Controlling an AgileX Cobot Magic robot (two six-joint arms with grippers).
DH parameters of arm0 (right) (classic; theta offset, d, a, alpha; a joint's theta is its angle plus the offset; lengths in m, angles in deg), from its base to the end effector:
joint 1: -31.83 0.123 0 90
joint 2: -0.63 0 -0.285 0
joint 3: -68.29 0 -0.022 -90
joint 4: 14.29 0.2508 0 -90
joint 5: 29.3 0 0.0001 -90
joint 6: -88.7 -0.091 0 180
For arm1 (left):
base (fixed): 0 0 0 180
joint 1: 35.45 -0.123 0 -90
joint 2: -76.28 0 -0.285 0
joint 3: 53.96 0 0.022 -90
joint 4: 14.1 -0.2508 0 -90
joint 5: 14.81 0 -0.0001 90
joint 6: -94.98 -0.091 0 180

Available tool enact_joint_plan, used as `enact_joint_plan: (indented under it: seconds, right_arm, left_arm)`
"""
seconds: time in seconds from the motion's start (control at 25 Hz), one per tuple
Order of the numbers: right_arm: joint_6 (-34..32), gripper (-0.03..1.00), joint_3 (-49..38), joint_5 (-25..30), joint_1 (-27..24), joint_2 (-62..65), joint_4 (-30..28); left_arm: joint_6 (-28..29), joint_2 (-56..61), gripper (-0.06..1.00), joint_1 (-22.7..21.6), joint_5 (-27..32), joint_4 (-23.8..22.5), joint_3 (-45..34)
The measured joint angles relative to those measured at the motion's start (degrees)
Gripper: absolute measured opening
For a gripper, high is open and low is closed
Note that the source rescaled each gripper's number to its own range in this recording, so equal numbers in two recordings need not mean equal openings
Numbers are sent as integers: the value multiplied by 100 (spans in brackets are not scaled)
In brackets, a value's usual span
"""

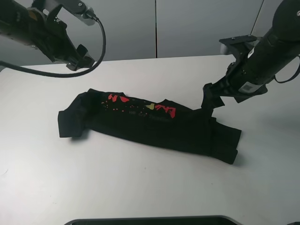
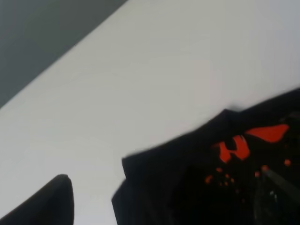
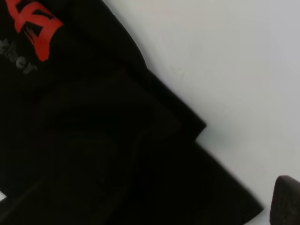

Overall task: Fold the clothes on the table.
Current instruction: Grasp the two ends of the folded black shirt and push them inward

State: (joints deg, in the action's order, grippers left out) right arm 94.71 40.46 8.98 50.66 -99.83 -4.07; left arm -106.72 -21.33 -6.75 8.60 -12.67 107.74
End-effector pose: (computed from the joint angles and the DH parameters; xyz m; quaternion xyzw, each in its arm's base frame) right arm 0.2654 0.1011 0.1773 -0.1512 0.9796 0.0756 0.1087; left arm 0.2909 -0.1603 0.2466 0.3910 0.8522 -0.0298 0.3464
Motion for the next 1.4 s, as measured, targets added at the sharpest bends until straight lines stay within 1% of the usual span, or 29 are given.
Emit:
enact_joint_plan:
  seconds: [0.12, 0.24, 0.48, 0.64, 0.72, 0.88, 0.96, 1.04, 1.12, 1.16, 1.2, 1.24, 1.32, 1.36, 1.4]
  right_arm:
    - [-290, 100, -143, 33, 0, 0, 355]
    - [-356, 100, -416, -163, 0, -20, 672]
    - [-379, 100, -878, -608, 0, -348, 1241]
    - [-379, 100, -947, -953, 0, -688, 1537]
    - [-379, 100, -947, -1054, 0, -884, 1701]
    - [-324, 100, -901, -1083, 0, -1219, 1960]
    - [-147, 100, -850, -1071, -11, -1331, 2177]
    - [196, 100, -777, -1032, -36, -1440, 2601]
    - [603, 99, -653, -883, -48, -1572, 3018]
    - [719, 97, -595, -800, -59, -1628, 3209]
    - [810, 92, -541, -756, -59, -1702, 3316]
    - [859, 82, -491, -713, -59, -1770, 3422]
    - [928, 50, -458, -704, -59, -1892, 3550]
    - [952, 27, -464, -673, -59, -1962, 3577]
    - [991, 11, -441, -643, -59, -2003, 3632]
  left_arm:
    - [144, 58, 99, 0, 724, -1, 0]
    - [171, 58, 99, 0, 1019, 1, 0]
    - [191, 58, 99, 0, 1072, 32, 0]
    - [191, 58, 99, 0, 1085, 47, 0]
    - [195, 58, 99, 0, 1085, 47, 0]
    - [195, 58, 99, 0, 1085, 135, 0]
    - [195, 58, 99, 0, 1085, 181, 0]
    - [195, 58, 99, 0, 1062, 240, 0]
    - [195, 58, 99, 0, 1063, 262, 0]
    - [195, 58, 99, 0, 1063, 284, 0]
    - [195, 58, 99, 0, 1063, 282, 0]
    - [195, 58, 99, 0, 1063, 282, 0]
    - [195, 58, 99, 0, 1063, 286, 0]
    - [195, 58, 99, 0, 1063, 296, 0]
    - [195, 58, 99, 0, 1063, 296, 0]
